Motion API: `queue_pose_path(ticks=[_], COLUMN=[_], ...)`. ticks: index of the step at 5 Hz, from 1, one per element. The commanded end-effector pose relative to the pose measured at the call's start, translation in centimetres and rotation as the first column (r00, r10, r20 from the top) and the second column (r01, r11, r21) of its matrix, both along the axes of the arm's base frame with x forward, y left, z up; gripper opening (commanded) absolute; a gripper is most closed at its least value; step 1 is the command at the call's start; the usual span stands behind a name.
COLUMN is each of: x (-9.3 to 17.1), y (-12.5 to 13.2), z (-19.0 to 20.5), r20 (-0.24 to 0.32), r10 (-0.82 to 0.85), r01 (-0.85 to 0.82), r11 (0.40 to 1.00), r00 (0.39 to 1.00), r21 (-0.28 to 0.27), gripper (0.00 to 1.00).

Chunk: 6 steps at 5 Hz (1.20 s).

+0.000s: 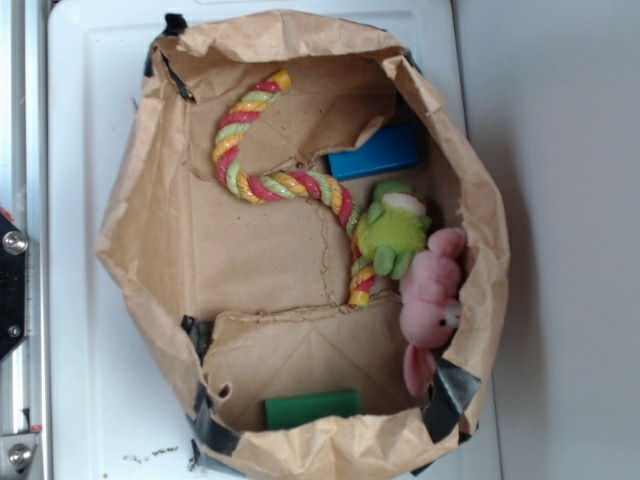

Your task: Grab the multicolored rope.

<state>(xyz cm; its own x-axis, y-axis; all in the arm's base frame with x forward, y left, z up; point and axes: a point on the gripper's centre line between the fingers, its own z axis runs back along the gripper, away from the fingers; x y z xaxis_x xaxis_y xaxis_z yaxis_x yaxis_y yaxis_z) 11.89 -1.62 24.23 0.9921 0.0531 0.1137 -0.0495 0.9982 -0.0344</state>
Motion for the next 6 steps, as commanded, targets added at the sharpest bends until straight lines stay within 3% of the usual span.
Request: queue_pose_path(ticks=[1,3,4,6], x=[0.0,6.9,9.0,12.6], y=[0.0,1.1,1.9,3.4], z=[0.0,-1.2,-1.7,-4.0], r20=[0.0,0.025,0.057,0.068], r10=[0.0,-0.041,-0.176,-0.327], r01=[0.0,0.04,0.173,0.319], r11=[1.0,0.999,0.983,0.941], r00=[1.0,0.999,0.983,0.943], r21=[0.0,0.033,0.056,0.111], gripper=[1.0,1.0,1.0,1.0])
